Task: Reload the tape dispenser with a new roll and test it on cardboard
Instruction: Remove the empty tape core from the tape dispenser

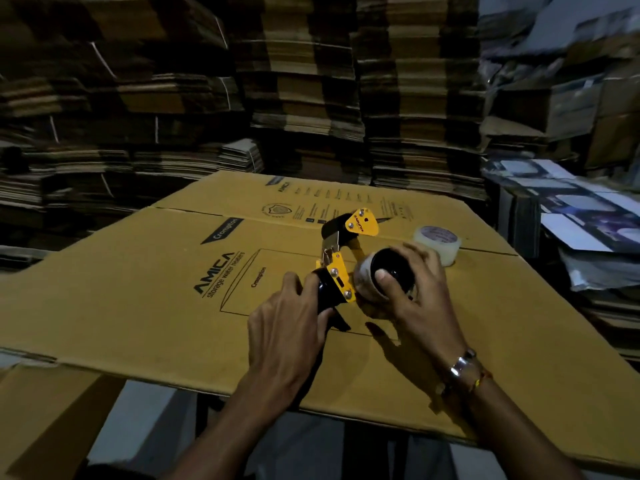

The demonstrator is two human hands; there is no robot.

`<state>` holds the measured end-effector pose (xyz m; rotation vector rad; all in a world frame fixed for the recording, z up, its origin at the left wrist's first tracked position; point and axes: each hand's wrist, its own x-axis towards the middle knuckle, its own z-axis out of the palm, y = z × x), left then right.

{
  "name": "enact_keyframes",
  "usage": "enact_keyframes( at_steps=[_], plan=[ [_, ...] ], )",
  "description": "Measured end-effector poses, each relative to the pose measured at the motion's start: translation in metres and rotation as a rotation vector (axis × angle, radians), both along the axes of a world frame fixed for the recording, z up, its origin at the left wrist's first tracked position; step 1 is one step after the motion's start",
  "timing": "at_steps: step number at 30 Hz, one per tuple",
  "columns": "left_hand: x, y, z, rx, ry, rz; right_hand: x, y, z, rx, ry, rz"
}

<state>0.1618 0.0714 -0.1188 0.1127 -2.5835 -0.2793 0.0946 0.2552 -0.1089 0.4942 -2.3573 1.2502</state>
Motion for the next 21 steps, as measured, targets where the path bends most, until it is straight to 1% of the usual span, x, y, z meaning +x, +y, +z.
enact_keyframes(
  at_steps=[2,3,5,9,13,17,19,21],
  plan=[
    [0.008,0.006,0.004,-0.024,-0.004,0.002,0.016,-0.01,0.003,-0.026,0.131,-0.023],
    [0.011,0.01,0.005,-0.028,-0.007,0.002,0.023,-0.017,0.004,-0.021,0.156,-0.011],
    [0.017,0.017,0.006,-0.025,-0.014,-0.008,0.034,-0.033,0.006,-0.02,0.118,0.022],
    [0.021,0.024,0.003,-0.037,-0.016,-0.064,0.035,-0.044,0.005,-0.156,-0.007,0.02],
    [0.026,0.026,0.003,-0.014,0.001,-0.079,0.039,-0.04,0.005,-0.201,-0.027,0.043],
    [0.03,0.023,0.011,0.08,0.046,-0.106,0.044,-0.036,0.005,-0.268,-0.034,0.039],
    [0.027,0.017,0.013,0.14,0.006,-0.131,0.044,-0.035,0.005,-0.325,-0.05,0.049],
    [0.021,0.011,0.015,0.171,-0.104,-0.161,0.045,-0.033,0.003,-0.334,-0.049,0.056]
  ],
)
